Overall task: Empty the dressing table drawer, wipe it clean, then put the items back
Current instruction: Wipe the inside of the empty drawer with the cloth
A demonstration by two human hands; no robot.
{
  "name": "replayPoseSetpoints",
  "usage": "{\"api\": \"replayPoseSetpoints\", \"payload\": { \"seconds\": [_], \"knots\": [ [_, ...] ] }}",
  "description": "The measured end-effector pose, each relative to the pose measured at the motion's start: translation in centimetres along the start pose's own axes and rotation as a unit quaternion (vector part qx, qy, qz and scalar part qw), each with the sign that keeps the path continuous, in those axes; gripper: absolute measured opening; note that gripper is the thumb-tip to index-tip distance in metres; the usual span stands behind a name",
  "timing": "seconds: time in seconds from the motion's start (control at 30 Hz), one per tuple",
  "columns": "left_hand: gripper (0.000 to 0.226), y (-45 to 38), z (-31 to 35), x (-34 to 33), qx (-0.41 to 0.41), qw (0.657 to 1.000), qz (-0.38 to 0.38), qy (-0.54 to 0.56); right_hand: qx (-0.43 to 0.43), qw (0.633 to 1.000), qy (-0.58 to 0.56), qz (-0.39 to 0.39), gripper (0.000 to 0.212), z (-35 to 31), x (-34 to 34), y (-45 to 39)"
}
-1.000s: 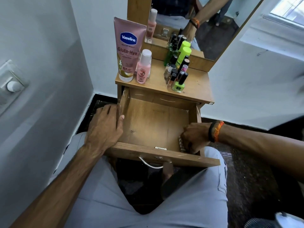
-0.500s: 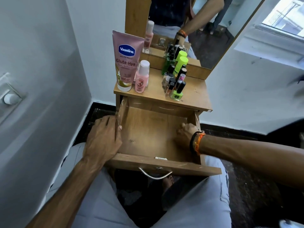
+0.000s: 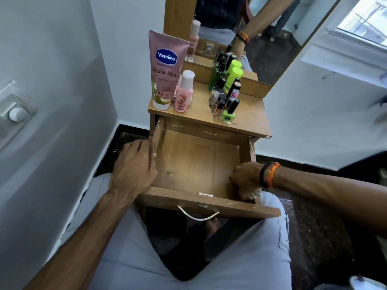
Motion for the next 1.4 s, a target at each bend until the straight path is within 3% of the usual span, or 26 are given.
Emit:
{"api": "replayPoseSetpoints", "payload": {
  "seconds": [0.07, 0.2, 0.3, 0.43, 0.63, 0.73, 0.8, 0.83, 0.9, 0.97, 1.07, 1.1, 1.13, 1.23, 1.27, 1.33, 1.4],
  "knots": [
    [0.032, 0.0, 0.0, 0.0, -0.002, 1.0, 0.0, -0.003, 0.007, 0.999, -0.031, -0.044, 0.025, -0.7, 0.1, -0.1],
    [0.031, 0.2, -0.1, 0.1, -0.008, 1.0, 0.005, -0.003, 0.004, 0.999, 0.008, -0.041, 0.025, -1.4, 0.4, -1.0],
    [0.031, 0.1, -0.1, 0.1, -0.014, 1.0, 0.003, -0.009, -0.013, 0.995, 0.08, 0.055, 0.021, -0.9, 0.2, -1.9],
    [0.032, 0.0, 0.0, 0.0, -0.016, 1.0, -0.005, -0.012, -0.123, 0.948, 0.219, 0.193, 0.027, 3.0, 0.5, -2.6],
    [0.031, 0.1, -0.1, 0.0, -0.019, 1.0, 0.001, -0.01, -0.216, 0.938, 0.214, 0.169, 0.031, 1.8, 0.4, -3.7],
    [0.032, 0.1, -0.2, -0.1, -0.014, 1.0, -0.004, -0.005, -0.189, 0.96, 0.139, 0.153, 0.032, -0.6, 0.3, -3.8],
    [0.031, 0.2, -0.1, -0.1, -0.014, 1.0, -0.002, -0.001, -0.168, 0.97, -0.023, 0.175, 0.03, -1.5, 0.5, -3.8],
    [0.031, 0.2, -0.1, -0.1, -0.013, 1.0, 0.0, 0.001, -0.165, 0.957, -0.141, 0.195, 0.027, -1.6, 0.8, -3.7],
    [0.031, 0.1, 0.0, 0.0, -0.011, 1.0, -0.001, 0.001, -0.186, 0.878, -0.362, 0.253, 0.02, -1.2, 1.4, -3.4],
    [0.03, 0.0, 0.0, 0.0, -0.013, 1.0, -0.003, 0.002, -0.223, 0.762, -0.522, 0.311, 0.024, -0.7, 1.6, -3.1],
    [0.028, 0.1, -0.1, -0.1, -0.012, 1.0, -0.006, 0.0, -0.272, 0.587, -0.671, 0.363, 0.024, -0.3, 0.7, -2.9],
    [0.029, 0.1, -0.1, -0.1, -0.011, 1.0, -0.008, 0.001, -0.288, 0.51, -0.717, 0.378, 0.018, -0.2, 0.4, -2.8],
    [0.029, 0.1, -0.1, -0.2, -0.01, 1.0, -0.009, 0.002, -0.289, 0.41, -0.77, 0.394, 0.017, -0.2, 0.1, -2.9],
    [0.029, -0.1, 0.0, -0.3, -0.012, 1.0, -0.009, -0.001, -0.231, 0.087, -0.894, 0.373, 0.046, -0.6, 0.3, -4.0],
    [0.029, -0.1, 0.1, -0.4, -0.012, 1.0, -0.009, -0.002, -0.233, 0.014, -0.904, 0.359, 0.044, -0.5, 0.7, -4.5],
    [0.028, 0.0, 0.1, -0.4, -0.011, 1.0, -0.005, 0.001, -0.255, -0.049, -0.899, 0.353, 0.037, -0.3, 1.6, -5.2],
    [0.027, 0.1, 0.1, -0.3, -0.011, 1.0, 0.001, 0.005, -0.268, -0.064, -0.882, 0.383, 0.036, 0.0, 2.6, -6.2]
  ]
}}
Point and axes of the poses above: each hand's wrist, its own y-axis away from the middle knuckle, its own x-axis out of the back of the hand, z = x × y, the point moved 2 cm from there along -y, towards the middle knuckle, and after that the axes turned 2 degrees about x, right-handed, at the moved point
